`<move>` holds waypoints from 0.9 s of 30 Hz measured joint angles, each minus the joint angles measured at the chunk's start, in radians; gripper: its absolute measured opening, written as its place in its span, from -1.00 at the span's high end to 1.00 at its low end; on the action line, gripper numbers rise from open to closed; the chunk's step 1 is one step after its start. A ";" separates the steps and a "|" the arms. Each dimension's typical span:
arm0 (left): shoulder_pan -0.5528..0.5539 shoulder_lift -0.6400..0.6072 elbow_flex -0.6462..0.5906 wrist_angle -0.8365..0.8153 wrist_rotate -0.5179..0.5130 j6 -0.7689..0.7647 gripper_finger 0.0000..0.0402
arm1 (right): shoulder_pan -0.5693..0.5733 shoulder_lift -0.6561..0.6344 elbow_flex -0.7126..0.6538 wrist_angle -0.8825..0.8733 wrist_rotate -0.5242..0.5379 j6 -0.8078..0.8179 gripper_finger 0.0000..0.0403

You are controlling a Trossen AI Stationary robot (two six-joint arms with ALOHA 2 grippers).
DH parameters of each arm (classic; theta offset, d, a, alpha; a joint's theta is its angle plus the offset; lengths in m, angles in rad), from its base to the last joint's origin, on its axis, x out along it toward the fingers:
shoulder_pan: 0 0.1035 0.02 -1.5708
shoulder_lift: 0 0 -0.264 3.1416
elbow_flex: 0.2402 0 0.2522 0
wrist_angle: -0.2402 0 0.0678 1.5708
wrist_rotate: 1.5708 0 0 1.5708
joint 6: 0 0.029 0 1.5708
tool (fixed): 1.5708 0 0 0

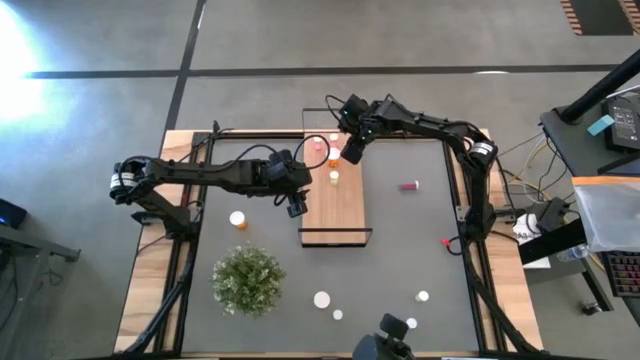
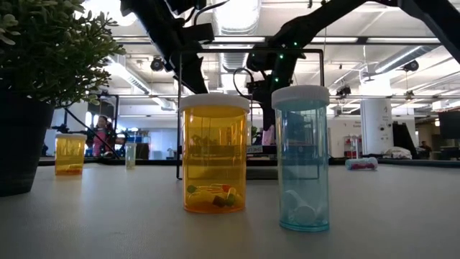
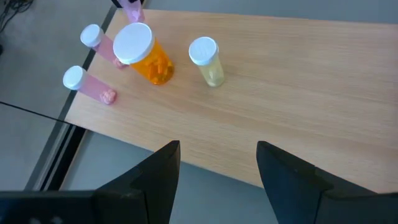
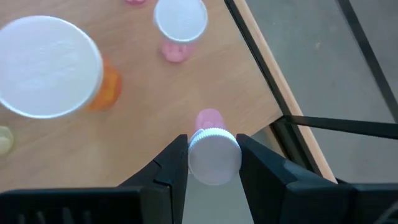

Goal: Pick and place medicine bottles onto shelf by color
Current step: Put the pink pill bottle on the shelf aligned with the other pink pill bottles

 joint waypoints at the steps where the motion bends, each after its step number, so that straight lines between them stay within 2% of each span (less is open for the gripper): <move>1: 0.000 0.000 0.000 0.000 0.000 0.000 0.02 | 0.000 0.000 0.000 0.007 -0.001 0.001 0.44; 10: 0.000 0.000 0.000 -0.003 0.000 0.000 0.02 | 0.000 0.000 -0.005 0.013 -0.010 -0.027 0.43; 14: 0.000 0.000 0.000 -0.003 0.000 0.000 0.02 | 0.002 0.000 -0.014 0.013 -0.079 -0.052 0.43; 27: 0.000 0.000 0.000 -0.003 0.000 -0.001 0.02 | 0.003 0.000 -0.015 0.018 -0.036 -0.066 0.44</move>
